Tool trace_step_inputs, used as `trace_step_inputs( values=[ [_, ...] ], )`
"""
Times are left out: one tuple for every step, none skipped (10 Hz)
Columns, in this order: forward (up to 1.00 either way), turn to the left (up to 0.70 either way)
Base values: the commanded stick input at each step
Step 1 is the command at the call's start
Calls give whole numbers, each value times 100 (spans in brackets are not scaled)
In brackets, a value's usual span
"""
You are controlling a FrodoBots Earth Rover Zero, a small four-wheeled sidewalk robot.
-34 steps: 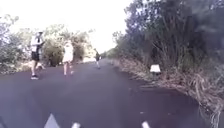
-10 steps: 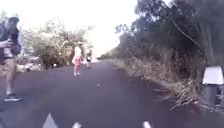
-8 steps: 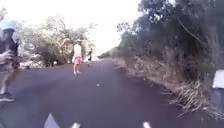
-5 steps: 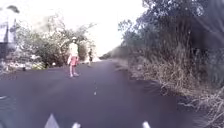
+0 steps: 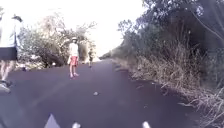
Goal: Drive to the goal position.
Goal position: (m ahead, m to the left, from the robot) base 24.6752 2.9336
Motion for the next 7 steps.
trace_step_inputs(
  values=[
    [78, 0],
    [84, 0],
    [85, -10],
    [85, -22],
    [85, -34],
    [85, -34],
    [85, -34]
  ],
)
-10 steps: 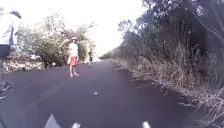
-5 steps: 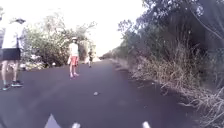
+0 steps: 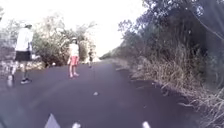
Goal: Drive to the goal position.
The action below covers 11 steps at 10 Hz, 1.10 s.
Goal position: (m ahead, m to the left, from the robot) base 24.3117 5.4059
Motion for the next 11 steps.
trace_step_inputs(
  values=[
    [85, -34],
    [85, -34],
    [85, -34],
    [85, -34],
    [85, -34],
    [85, -34],
    [85, -34],
    [85, -34],
    [85, -34],
    [85, -29],
    [85, -17]
  ],
)
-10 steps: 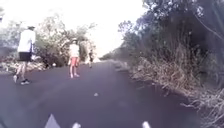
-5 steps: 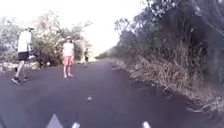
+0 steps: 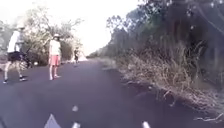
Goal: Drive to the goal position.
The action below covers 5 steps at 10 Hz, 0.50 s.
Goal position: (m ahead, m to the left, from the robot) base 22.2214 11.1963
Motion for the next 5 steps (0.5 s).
trace_step_inputs(
  values=[
    [85, -5],
    [85, 0],
    [85, 0],
    [85, 0],
    [85, 0]
  ],
)
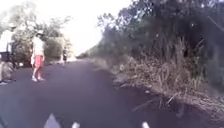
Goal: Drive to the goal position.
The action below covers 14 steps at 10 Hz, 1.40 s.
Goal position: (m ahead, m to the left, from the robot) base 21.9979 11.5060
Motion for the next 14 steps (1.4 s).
trace_step_inputs(
  values=[
    [85, 0],
    [85, 0],
    [85, 0],
    [85, 0],
    [85, 0],
    [85, 12],
    [85, 24],
    [85, 34],
    [84, 34],
    [83, 33],
    [81, 32],
    [81, 32],
    [81, 32],
    [82, 33]
  ],
)
